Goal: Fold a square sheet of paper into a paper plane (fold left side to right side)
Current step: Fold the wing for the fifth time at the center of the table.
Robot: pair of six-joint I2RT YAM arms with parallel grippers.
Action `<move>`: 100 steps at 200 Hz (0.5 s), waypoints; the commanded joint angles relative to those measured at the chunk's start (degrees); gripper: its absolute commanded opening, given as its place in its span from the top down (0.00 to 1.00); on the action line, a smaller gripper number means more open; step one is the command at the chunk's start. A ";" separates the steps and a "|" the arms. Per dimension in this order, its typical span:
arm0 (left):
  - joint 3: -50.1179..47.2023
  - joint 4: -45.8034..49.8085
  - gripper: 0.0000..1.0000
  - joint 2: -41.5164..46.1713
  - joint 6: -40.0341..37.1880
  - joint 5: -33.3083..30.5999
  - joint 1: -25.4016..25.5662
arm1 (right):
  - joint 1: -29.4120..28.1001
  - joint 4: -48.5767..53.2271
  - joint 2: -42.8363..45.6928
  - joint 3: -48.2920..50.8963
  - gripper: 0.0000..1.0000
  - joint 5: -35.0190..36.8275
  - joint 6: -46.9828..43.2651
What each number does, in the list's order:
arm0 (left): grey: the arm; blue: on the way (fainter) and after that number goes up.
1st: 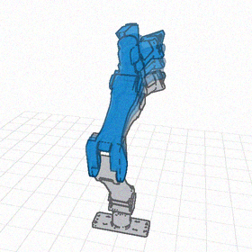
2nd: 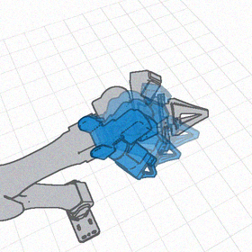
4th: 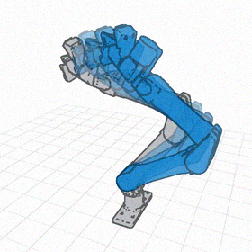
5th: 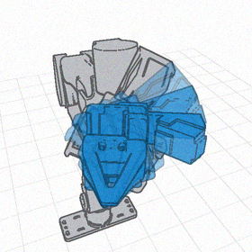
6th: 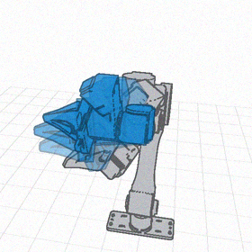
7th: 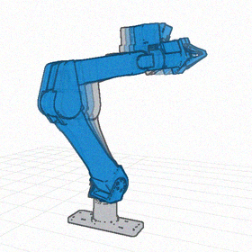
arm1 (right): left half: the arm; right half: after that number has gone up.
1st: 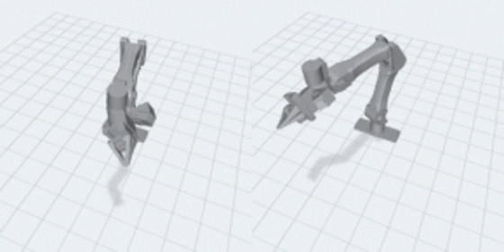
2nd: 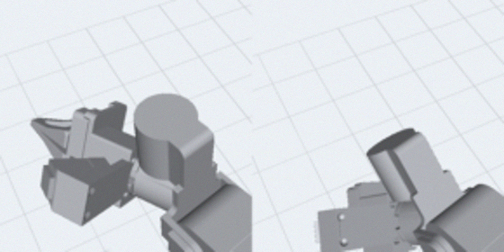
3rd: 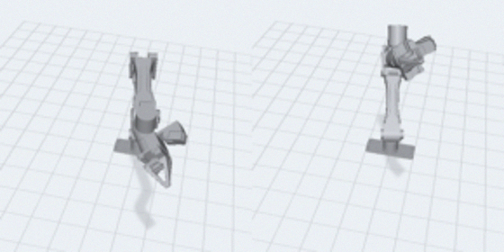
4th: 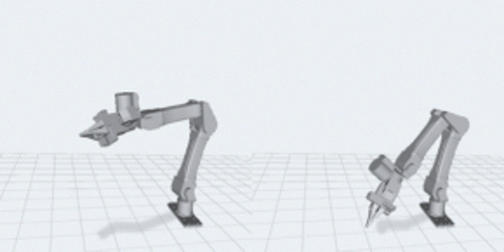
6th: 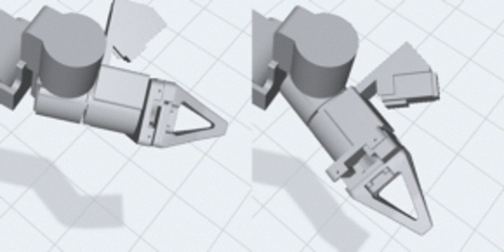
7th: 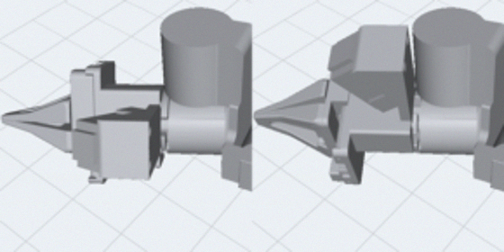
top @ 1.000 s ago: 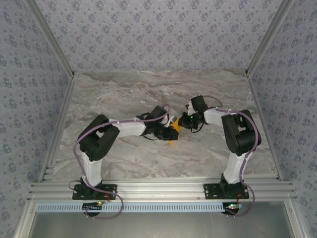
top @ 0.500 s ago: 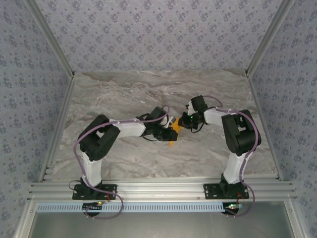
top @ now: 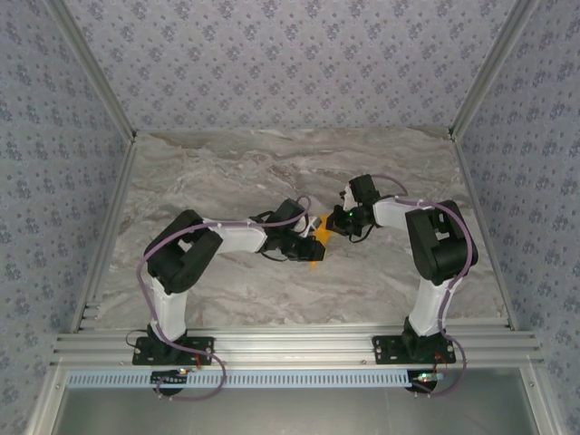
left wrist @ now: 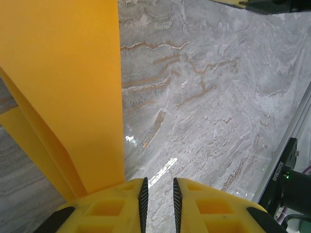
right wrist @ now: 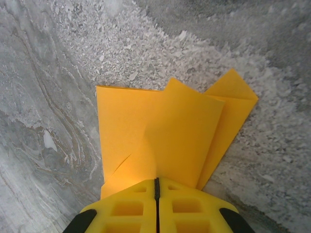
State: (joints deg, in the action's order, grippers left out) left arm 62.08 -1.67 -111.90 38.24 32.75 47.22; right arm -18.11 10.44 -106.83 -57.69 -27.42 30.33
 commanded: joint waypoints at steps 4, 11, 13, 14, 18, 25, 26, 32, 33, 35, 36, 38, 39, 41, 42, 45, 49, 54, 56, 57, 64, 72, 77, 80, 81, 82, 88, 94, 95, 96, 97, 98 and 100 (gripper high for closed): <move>-1.30 0.77 0.77 -1.64 0.42 -0.05 0.93 | -0.41 8.10 -3.74 1.81 0.92 5.45 -1.49; -1.62 0.79 0.77 -1.61 0.43 -0.35 0.89 | -0.44 8.17 -3.66 1.79 0.92 5.45 -1.46; -1.68 0.79 0.77 -1.63 0.43 -0.37 0.86 | -0.44 8.23 -3.70 1.79 0.92 5.49 -1.42; -1.69 0.79 0.77 -1.60 0.43 -0.43 0.90 | -0.39 8.21 -3.68 1.79 0.92 5.51 -1.42; -2.01 0.87 0.77 -1.55 0.42 -0.57 0.86 | -0.43 8.26 -3.65 1.79 0.92 5.53 -1.56; -2.37 1.03 0.77 -1.40 0.26 -0.96 0.93 | -0.44 8.34 -3.65 1.79 0.92 5.62 -1.58; -2.43 1.04 0.77 -1.40 0.26 -0.99 0.94 | -0.44 8.36 -3.65 1.79 0.92 5.62 -1.59; -2.71 1.22 0.78 -1.33 0.10 -1.30 0.88 | -0.43 8.38 -3.65 1.72 0.92 5.69 -1.51; -2.78 1.31 0.78 -1.27 0.05 -1.38 0.87 | -0.39 8.38 -3.65 1.71 0.92 5.70 -1.55; -2.81 1.49 0.78 -1.23 -0.04 -1.44 0.86 | -0.40 8.44 -3.65 1.71 0.92 5.71 -1.51; -2.91 1.58 0.78 -1.18 -0.02 -1.54 0.90 | -0.38 8.45 -3.65 1.71 0.92 5.67 -1.50; -3.04 1.65 0.78 -1.14 -0.12 -1.72 0.89 | -0.40 8.46 -3.65 1.75 0.92 5.72 -1.52; -3.03 1.66 0.78 -1.14 -0.15 -1.81 0.91 | -0.46 8.41 -3.65 1.73 0.92 5.72 -1.55; -3.09 1.82 0.78 -1.09 -0.17 -1.99 0.87 | -0.42 8.43 -3.63 1.67 0.92 5.69 -1.53; -3.14 1.88 0.78 -1.02 -0.18 -2.08 0.91 | -0.43 8.44 -3.60 1.69 0.92 5.70 -1.56; -3.34 1.93 0.78 -0.90 -0.19 -2.30 0.93 | -0.42 8.51 -3.57 1.70 0.92 5.64 -1.51; -3.52 2.01 0.78 -0.70 -0.32 -2.51 0.86 | -0.49 8.54 -3.56 1.70 0.92 5.64 -1.55; -3.78 2.02 0.78 -0.59 -0.30 -2.83 0.91 | -0.45 8.55 -3.55 1.70 0.92 5.79 -1.53; -3.85 2.02 0.78 -0.49 -0.30 -2.97 0.91 | -0.48 8.55 -3.56 1.66 0.92 5.80 -1.55; -3.87 1.98 0.78 -0.46 -0.33 -3.01 0.88 | -0.46 8.55 -3.56 1.68 0.92 5.80 -1.57; -4.20 1.92 0.78 -0.18 -0.19 -3.34 0.89 | -0.51 8.54 -3.56 1.56 0.92 5.79 -1.58; -4.35 1.85 0.79 -0.01 -0.25 -3.40 0.91 | -0.50 8.50 -3.66 1.59 0.92 5.80 -1.59; -4.39 2.00 0.79 0.02 -0.27 -3.47 0.86 | -0.48 8.55 -3.61 1.53 0.92 5.87 -1.54; -4.35 2.09 0.79 0.08 -0.28 -3.57 0.93 | -0.52 8.57 -3.64 1.61 0.92 5.85 -1.53; -4.34 2.14 0.79 0.05 -0.28 -3.57 0.89 | -0.52 8.60 -3.64 1.57 0.92 5.87 -1.51; -4.39 2.17 0.79 0.03 -0.32 -3.57 0.87 | -0.52 8.62 -3.65 1.59 0.92 5.88 -1.51; -4.35 2.28 0.79 0.07 -0.27 -3.57 0.86 | -0.54 8.64 -3.65 1.57 0.92 5.97 -1.59; -4.41 2.44 0.80 0.01 -0.40 -3.57 0.89 | -0.53 8.77 -3.72 1.49 0.92 5.97 -1.67; -4.46 2.45 0.80 0.01 -0.38 -3.53 0.87 | -0.57 8.79 -3.73 1.46 0.92 6.02 -1.67; -4.49 2.46 0.80 0.06 -0.37 -3.55 0.86 | -0.50 8.80 -3.74 1.50 0.92 6.00 -1.63; -4.50 2.50 0.80 0.08 -0.41 -3.52 0.86 | -0.51 8.81 -3.74 1.47 0.92 6.03 -1.61; -4.51 2.53 0.80 0.04 -0.47 -3.50 0.90 | -0.52 8.81 -3.74 1.46 0.92 6.00 -1.64; -4.56 2.61 0.80 0.02 -0.43 -3.56 0.91 | -0.57 8.83 -3.74 1.44 0.92 6.03 -1.69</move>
State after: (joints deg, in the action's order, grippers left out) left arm 59.77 -4.36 -111.85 38.22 30.72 47.42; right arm -18.17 10.81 -106.87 -57.91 -27.38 30.30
